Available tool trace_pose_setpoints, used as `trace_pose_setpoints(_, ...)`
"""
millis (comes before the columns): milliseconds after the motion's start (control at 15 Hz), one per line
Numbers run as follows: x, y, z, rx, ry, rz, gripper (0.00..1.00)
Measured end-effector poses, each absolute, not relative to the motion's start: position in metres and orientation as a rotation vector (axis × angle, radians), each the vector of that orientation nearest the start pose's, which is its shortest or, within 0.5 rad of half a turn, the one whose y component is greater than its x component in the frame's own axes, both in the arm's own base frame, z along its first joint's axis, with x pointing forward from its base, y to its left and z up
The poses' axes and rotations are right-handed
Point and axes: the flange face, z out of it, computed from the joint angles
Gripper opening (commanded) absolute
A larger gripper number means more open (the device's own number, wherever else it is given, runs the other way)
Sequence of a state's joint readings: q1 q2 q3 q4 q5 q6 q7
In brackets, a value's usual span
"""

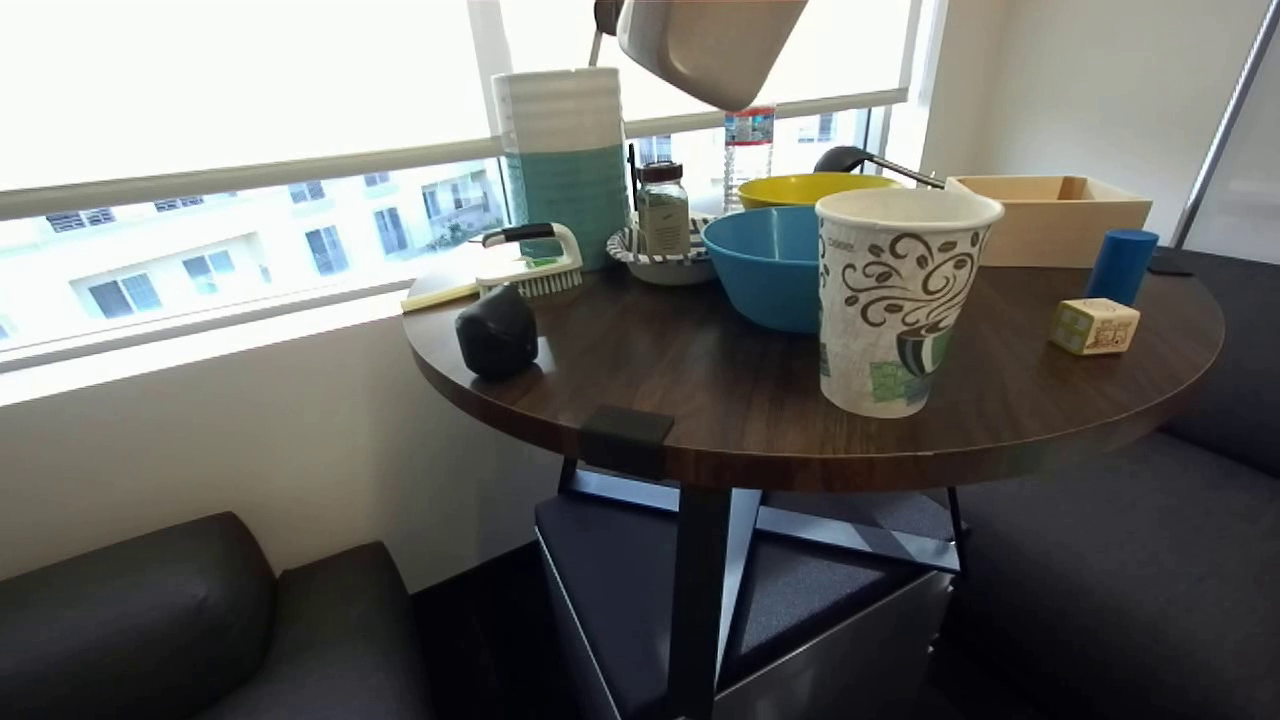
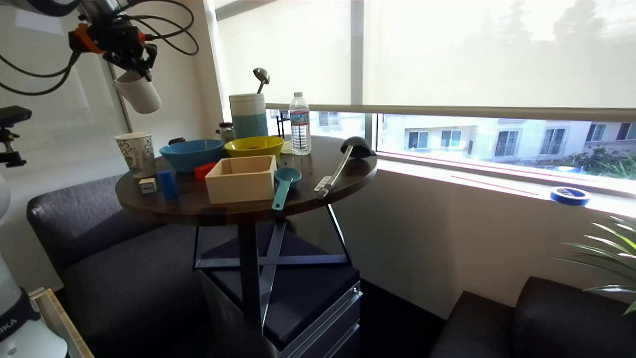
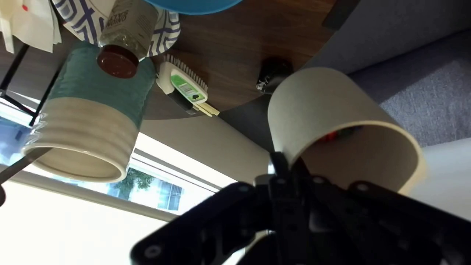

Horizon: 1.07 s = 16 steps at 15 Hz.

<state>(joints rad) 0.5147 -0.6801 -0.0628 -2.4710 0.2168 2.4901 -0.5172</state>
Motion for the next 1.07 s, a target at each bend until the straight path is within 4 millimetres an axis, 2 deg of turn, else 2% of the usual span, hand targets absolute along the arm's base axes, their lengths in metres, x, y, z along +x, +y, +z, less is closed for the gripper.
trace_pose_setpoints(133,0.360,0.161,0.600,-2.508,-1.093,-1.000,0.01)
trace_pose_setpoints(400,0.365,0.127,0.586,-2.384,-0.997,-0.996,0.01)
trace_pose_setpoints(600,0.363,0.110,0.571,-2.292,-1.008,-1.025,0.01)
trace_pose_setpoints(1067,0.350,0.111,0.551,-2.151,-1.050,-1.190,0.01)
